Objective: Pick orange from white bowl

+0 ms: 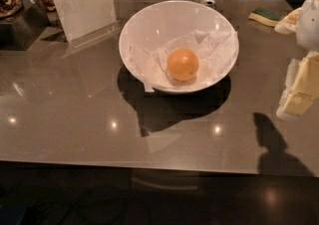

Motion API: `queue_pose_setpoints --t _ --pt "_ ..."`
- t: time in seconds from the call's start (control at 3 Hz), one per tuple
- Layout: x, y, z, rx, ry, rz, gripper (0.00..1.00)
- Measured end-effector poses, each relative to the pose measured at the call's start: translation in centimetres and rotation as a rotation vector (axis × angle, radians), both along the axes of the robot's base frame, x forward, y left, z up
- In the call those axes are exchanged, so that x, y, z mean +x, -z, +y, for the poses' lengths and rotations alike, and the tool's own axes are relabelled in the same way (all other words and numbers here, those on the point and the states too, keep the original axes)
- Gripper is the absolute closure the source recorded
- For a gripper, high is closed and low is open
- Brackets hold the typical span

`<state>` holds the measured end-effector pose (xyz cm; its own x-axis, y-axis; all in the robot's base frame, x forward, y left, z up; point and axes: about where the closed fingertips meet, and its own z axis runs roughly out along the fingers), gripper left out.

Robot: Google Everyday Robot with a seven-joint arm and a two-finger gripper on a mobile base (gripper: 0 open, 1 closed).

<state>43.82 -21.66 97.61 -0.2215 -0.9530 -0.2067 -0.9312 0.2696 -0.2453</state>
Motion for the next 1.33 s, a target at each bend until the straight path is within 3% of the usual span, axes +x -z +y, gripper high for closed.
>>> queue_pose_setpoints --t 0.33,0.67,1.33 --pt "0.2 -0.1 0.1 0.003 -0.002 -0.005 0.00" --pt "2.6 0.2 1.8 0.060 -0.063 0.011 0.00" --pt "9.4 3.3 8.1 0.212 -0.194 0.118 0.00"
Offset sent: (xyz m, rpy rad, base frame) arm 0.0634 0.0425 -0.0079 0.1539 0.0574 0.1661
